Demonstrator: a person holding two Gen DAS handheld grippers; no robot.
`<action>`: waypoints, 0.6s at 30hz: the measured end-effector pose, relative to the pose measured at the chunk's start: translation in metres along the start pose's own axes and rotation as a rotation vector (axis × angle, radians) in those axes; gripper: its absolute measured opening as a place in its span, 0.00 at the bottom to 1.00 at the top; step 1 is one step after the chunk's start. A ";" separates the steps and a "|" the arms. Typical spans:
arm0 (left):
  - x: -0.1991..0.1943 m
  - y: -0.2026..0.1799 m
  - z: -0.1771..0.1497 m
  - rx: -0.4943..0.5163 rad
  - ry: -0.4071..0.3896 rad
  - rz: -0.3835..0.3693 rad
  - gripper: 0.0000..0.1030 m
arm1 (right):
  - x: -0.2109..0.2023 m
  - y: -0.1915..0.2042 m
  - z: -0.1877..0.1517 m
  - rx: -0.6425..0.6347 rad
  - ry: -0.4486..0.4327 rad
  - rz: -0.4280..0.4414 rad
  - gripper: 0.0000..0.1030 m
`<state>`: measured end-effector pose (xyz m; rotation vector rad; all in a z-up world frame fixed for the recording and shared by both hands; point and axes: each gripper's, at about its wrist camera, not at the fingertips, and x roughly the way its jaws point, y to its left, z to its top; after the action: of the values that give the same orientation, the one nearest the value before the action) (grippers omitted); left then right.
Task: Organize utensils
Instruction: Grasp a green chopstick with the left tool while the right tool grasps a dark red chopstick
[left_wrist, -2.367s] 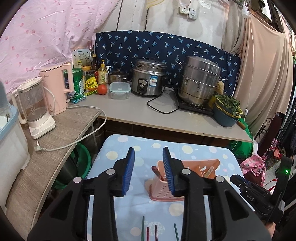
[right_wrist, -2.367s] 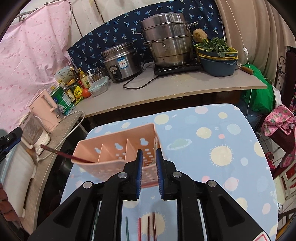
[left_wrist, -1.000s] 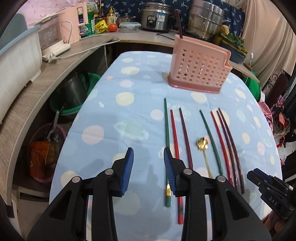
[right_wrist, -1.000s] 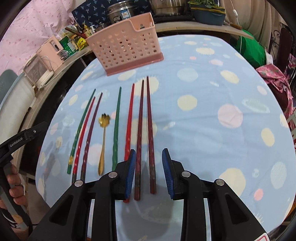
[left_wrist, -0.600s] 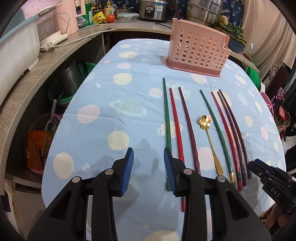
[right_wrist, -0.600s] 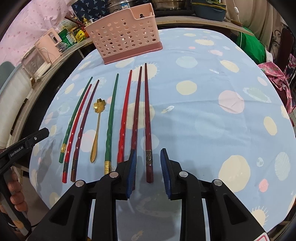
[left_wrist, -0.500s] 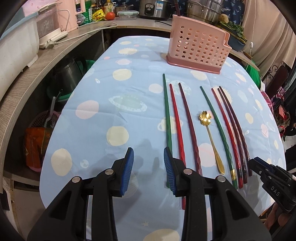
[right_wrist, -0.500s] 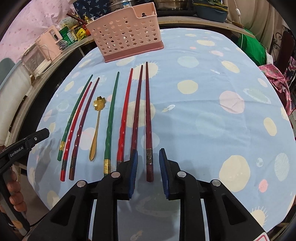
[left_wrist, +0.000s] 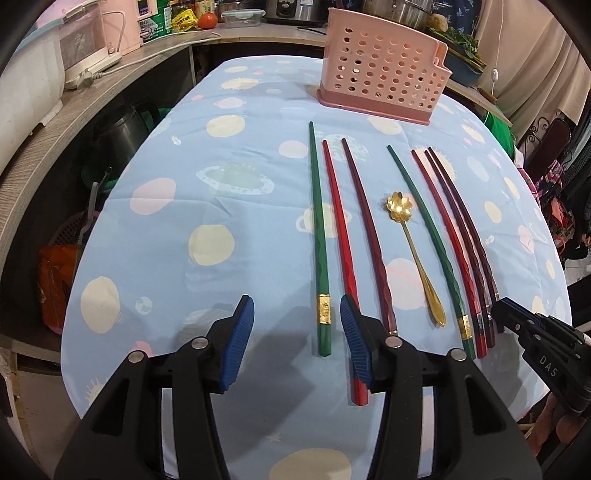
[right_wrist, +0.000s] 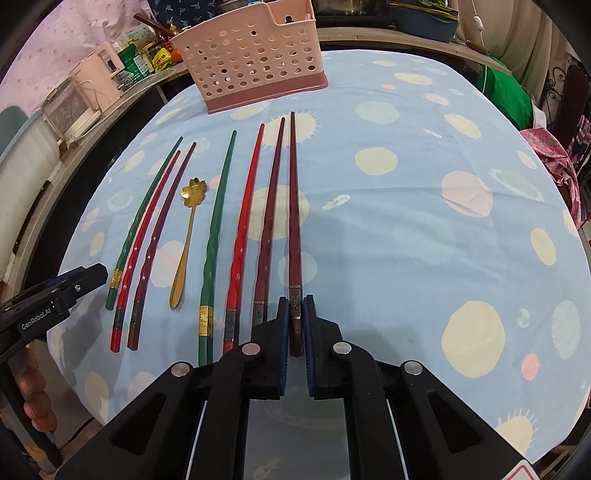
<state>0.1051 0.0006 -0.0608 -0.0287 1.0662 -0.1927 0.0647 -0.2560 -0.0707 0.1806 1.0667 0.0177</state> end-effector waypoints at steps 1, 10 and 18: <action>0.001 -0.001 -0.001 0.003 0.004 -0.001 0.45 | 0.000 0.000 0.000 0.000 0.000 0.000 0.07; 0.011 -0.003 -0.005 0.007 0.034 0.000 0.43 | -0.001 0.001 -0.001 0.000 -0.001 0.001 0.07; 0.013 -0.003 -0.005 0.024 0.029 0.027 0.30 | -0.001 0.001 -0.001 0.000 -0.001 0.002 0.07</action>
<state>0.1061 -0.0046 -0.0742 0.0105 1.0929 -0.1822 0.0631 -0.2553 -0.0703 0.1811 1.0654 0.0193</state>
